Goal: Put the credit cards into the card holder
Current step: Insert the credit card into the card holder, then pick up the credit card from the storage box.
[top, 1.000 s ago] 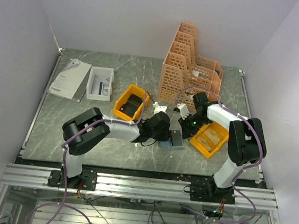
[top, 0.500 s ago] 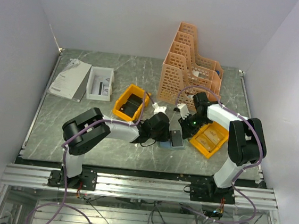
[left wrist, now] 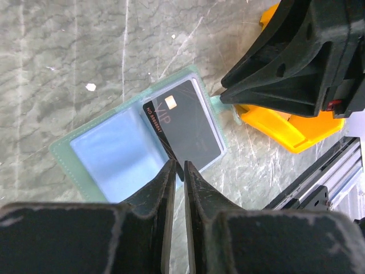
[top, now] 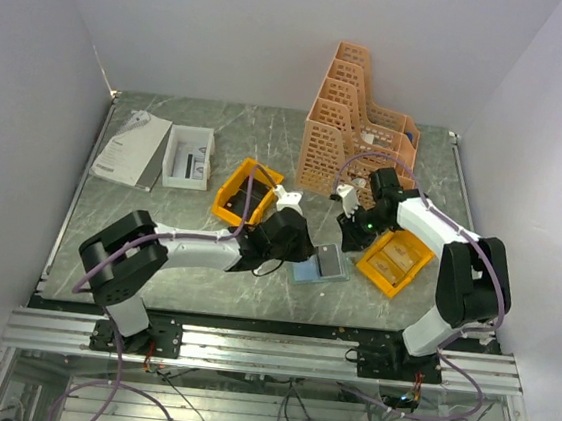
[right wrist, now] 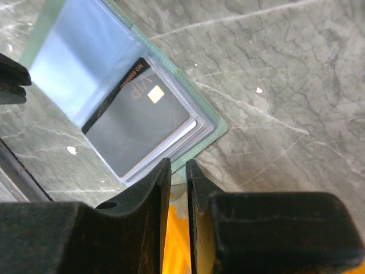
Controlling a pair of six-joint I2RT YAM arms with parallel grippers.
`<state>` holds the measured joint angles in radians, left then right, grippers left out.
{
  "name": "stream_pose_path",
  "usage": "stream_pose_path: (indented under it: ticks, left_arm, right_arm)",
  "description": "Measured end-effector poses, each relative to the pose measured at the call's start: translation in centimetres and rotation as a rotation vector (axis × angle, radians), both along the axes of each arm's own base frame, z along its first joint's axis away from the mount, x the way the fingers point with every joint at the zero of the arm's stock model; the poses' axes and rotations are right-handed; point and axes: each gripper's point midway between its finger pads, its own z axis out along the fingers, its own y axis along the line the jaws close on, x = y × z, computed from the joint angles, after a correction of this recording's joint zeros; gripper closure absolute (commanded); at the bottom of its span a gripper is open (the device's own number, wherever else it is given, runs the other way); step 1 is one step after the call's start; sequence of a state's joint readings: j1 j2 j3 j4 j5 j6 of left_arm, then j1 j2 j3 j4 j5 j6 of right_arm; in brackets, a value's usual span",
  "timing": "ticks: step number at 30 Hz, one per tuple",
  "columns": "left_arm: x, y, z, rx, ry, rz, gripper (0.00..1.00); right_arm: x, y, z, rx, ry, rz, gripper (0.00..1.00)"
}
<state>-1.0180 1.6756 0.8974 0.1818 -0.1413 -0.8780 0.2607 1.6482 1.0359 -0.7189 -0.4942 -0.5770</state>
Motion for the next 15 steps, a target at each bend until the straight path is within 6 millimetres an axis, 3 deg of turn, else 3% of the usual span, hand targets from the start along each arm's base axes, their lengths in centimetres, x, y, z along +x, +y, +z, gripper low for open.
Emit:
stream_pose_path:
  ticks: [4,9,15]
  left_arm:
    - [-0.3,1.3,0.6,-0.006,-0.032,0.01,0.8]
    - [-1.1,2.9,-0.5,-0.015,-0.044,0.019,0.9]
    - [-1.1,3.5,-1.1,-0.017,-0.044,0.039,0.93]
  right_arm:
    - [0.1,0.8,1.5,0.054,-0.042,0.026,0.83]
    - [-0.6,2.9,3.6,0.186,-0.065,0.098,0.83]
    - [-3.1,6.6,3.7,0.265,-0.006,0.211,0.84]
